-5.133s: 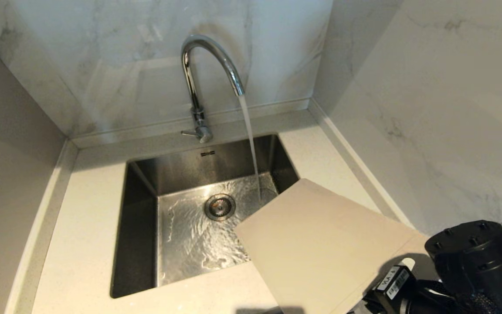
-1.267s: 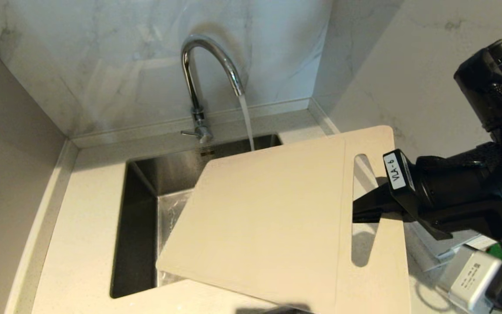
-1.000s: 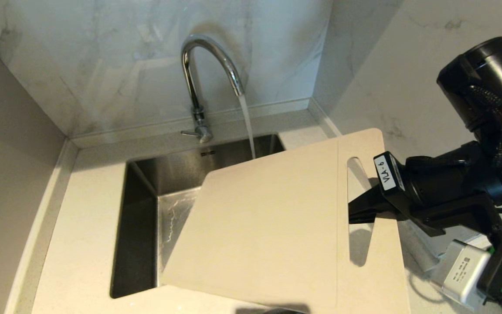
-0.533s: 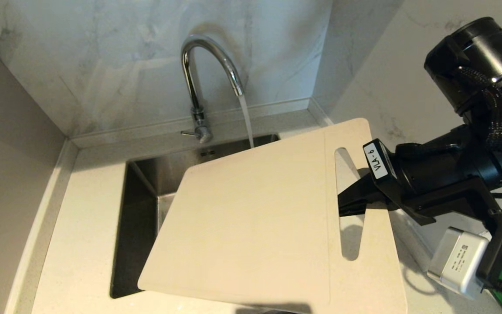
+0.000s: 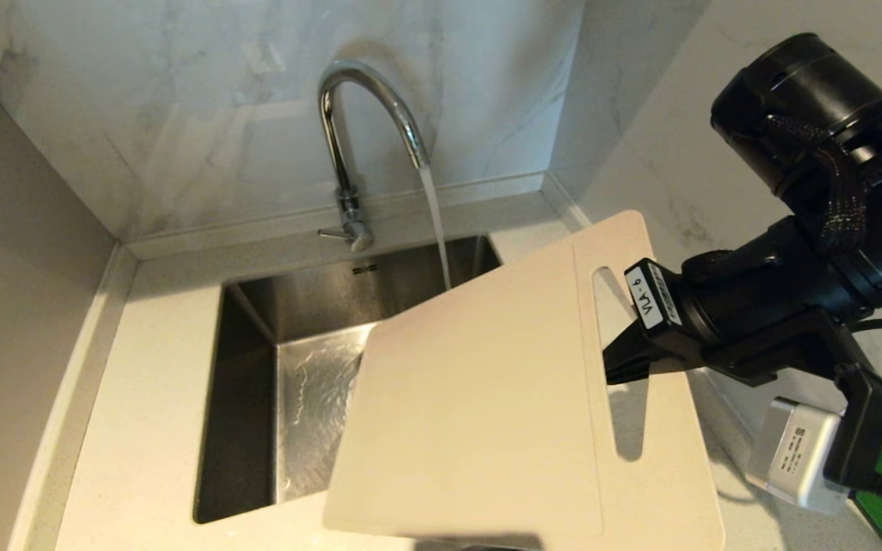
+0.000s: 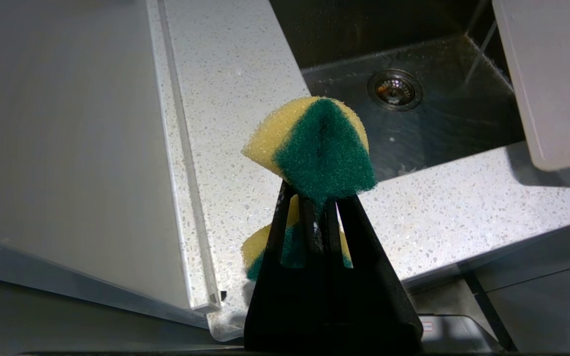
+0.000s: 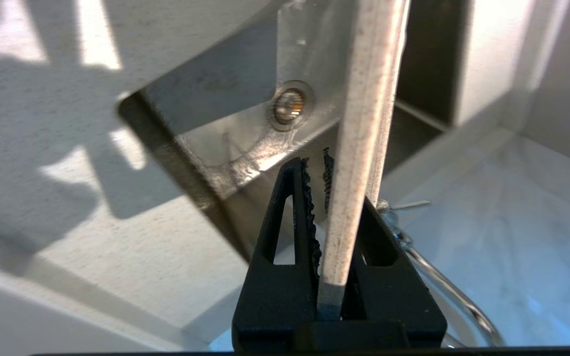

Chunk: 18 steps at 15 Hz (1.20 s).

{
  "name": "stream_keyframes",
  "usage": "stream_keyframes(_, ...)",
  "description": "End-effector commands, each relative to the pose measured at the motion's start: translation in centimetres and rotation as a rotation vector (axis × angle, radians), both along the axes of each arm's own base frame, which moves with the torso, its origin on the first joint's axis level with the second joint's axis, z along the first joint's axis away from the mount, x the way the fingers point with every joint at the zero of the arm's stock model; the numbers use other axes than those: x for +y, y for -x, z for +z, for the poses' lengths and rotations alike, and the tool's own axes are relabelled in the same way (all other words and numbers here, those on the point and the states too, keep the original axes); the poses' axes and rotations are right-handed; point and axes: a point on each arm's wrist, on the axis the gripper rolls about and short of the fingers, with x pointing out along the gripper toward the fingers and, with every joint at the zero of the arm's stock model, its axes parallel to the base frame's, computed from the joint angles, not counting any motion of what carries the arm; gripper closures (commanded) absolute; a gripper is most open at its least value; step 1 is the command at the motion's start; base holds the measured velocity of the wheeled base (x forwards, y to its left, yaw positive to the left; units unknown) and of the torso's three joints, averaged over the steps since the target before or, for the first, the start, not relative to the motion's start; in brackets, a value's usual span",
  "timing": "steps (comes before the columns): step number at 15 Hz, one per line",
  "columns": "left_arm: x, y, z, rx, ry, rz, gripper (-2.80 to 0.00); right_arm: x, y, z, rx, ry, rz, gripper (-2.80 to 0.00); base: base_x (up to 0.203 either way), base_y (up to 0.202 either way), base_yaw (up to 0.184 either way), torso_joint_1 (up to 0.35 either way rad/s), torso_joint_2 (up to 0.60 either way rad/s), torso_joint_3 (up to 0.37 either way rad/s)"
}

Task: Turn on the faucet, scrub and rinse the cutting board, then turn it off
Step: Pick up the cutting board, then scrub the cutting board underwater

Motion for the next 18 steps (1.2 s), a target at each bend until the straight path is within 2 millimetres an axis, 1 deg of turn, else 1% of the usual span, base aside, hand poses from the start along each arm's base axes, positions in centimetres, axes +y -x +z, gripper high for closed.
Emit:
stream_keyframes(1,0.0,0.0,0.0,0.0,0.001,0.001,0.0,0.3,-0.4,-0.4,0.006,0.021,0.029,0.0,0.0,0.0,0.0,0.0,0.0,0.0)
stream_keyframes(2,0.0,0.0,0.0,0.0,0.001,0.001,0.0,0.6,-1.0,-0.8,0.007,0.034,0.05,0.0,0.0,0.0,0.0,0.0,0.0,0.0)
stream_keyframes(6,0.0,0.0,0.0,0.0,0.001,0.001,0.0,1.2,-2.4,-0.9,-0.015,0.046,0.067,0.0,0.0,0.0,0.0,0.0,0.0,0.0)
stream_keyframes(9,0.0,0.0,0.0,0.003,-0.001,-0.001,0.0,1.7,-3.6,-0.2,-0.064,0.037,0.083,0.0,0.0,0.0,0.0,0.0,0.0,0.0)
stream_keyframes(13,0.0,0.0,0.0,0.003,-0.001,-0.001,0.0,2.6,-5.5,-0.1,-0.085,0.021,0.088,0.0,0.0,0.0,0.0,0.0,0.0,0.0)
stream_keyframes(18,0.0,0.0,0.0,0.003,-0.002,-0.001,0.0,3.6,-7.3,-1.9,-0.011,-0.026,0.137,0.0,0.0,0.0,0.0,0.0,0.0,0.0)
